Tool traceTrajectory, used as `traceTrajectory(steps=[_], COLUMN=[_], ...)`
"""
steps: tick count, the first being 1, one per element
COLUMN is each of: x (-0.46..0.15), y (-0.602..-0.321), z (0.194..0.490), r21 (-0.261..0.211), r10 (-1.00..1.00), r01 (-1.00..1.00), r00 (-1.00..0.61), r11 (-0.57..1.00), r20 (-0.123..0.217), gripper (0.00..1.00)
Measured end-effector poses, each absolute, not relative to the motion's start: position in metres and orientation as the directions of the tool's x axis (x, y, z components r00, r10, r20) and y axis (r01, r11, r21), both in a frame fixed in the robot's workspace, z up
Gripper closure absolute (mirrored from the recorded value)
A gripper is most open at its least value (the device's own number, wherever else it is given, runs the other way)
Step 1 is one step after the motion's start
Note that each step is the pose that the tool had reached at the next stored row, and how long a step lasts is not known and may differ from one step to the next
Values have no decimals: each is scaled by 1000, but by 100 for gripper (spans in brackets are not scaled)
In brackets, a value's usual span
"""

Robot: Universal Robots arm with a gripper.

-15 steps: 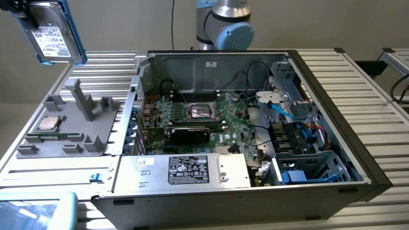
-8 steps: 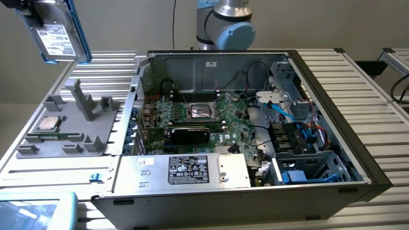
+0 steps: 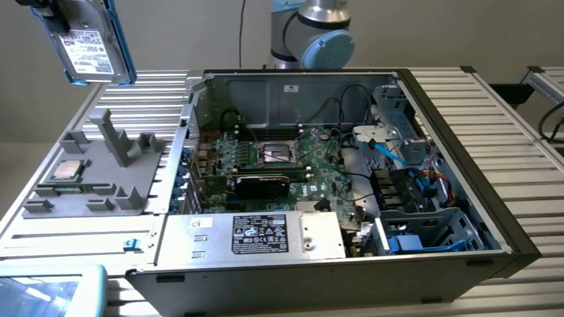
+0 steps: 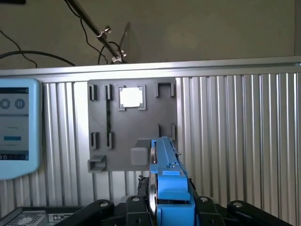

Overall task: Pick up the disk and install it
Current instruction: 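Pick up the disk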

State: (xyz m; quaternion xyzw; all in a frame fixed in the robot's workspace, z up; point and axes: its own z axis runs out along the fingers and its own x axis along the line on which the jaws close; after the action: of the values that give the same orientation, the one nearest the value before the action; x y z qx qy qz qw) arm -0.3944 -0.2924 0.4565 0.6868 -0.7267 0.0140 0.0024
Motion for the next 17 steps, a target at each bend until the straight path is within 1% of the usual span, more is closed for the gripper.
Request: traceTrajectory(steps=[17], x=[-362], y=[-321], z=[469], r21=[-17], r10=[-998], r01=[-998], r00=[-57], r11=[56], r20=[22], gripper=[63])
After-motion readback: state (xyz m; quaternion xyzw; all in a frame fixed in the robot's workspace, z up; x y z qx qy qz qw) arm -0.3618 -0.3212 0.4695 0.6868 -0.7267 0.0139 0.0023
